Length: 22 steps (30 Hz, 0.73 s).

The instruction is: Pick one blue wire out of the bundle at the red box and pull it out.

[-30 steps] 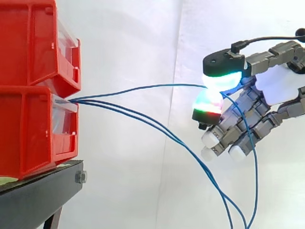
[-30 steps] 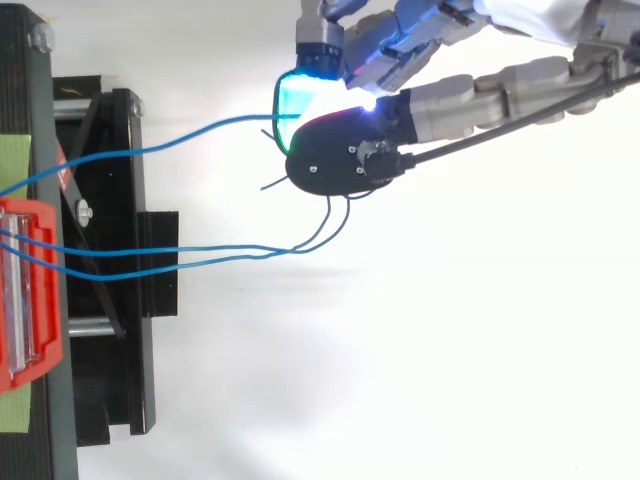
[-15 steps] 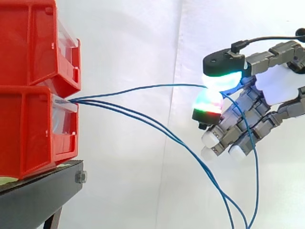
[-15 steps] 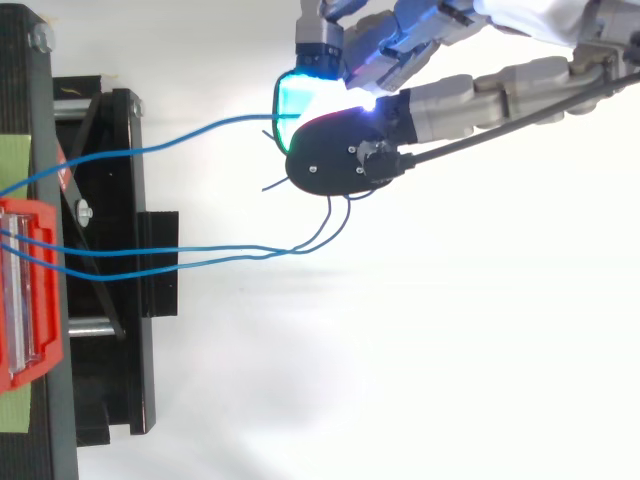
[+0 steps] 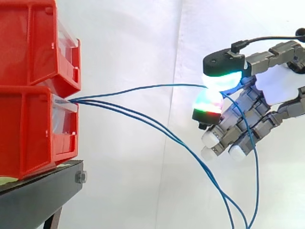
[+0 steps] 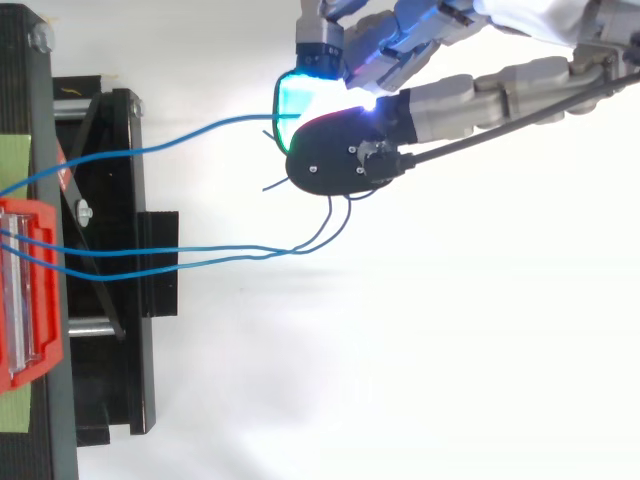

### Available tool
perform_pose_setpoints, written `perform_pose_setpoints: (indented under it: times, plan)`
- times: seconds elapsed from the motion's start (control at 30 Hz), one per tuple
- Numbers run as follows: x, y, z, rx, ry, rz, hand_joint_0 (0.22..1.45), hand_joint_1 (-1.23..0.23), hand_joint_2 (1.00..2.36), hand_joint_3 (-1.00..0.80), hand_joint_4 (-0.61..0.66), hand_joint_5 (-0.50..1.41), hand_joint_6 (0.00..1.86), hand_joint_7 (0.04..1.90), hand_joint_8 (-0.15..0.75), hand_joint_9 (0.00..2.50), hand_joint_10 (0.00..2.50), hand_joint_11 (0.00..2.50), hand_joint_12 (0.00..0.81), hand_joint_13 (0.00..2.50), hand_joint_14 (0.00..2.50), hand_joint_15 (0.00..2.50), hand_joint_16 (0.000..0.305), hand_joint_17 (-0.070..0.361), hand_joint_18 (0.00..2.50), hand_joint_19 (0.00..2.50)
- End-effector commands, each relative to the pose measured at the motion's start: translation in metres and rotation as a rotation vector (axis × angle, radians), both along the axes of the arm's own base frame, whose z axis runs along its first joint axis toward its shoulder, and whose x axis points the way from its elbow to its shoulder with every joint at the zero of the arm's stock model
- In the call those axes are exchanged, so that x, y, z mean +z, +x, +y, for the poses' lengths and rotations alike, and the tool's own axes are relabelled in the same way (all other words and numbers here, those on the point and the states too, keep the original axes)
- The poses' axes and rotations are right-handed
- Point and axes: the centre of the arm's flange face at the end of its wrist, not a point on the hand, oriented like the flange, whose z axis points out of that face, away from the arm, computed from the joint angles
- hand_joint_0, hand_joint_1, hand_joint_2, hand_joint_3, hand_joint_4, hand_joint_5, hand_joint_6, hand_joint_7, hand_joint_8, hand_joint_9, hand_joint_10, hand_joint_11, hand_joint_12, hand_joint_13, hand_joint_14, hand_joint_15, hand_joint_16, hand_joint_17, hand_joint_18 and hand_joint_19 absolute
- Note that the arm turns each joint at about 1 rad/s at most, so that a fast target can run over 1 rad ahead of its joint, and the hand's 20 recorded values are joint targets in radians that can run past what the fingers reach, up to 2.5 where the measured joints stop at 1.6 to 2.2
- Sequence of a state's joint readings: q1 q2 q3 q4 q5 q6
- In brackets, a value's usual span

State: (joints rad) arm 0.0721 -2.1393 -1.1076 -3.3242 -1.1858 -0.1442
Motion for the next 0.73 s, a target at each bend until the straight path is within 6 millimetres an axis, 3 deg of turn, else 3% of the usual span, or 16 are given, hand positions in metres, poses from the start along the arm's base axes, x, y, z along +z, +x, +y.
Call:
perform_pose_setpoints:
  times: [0.0,0.7]
  plan:
    - [0.0007,-0.0002,0.0000,0.000,0.000,-0.001,0.61,-0.82,1.00,-0.02,0.18,-0.09,0.90,1.18,0.376,0.63,0.00,0.20,0.452,0.46,0.00,0.17,0.065,0.146,0.63,0.33]
    - [-0.0011,-0.0001,0.0000,0.000,0.000,0.002,0.61,-0.82,1.00,-0.02,0.18,-0.09,0.90,1.17,0.375,0.65,0.00,0.24,0.450,0.46,0.00,0.17,0.064,0.145,0.62,0.34]
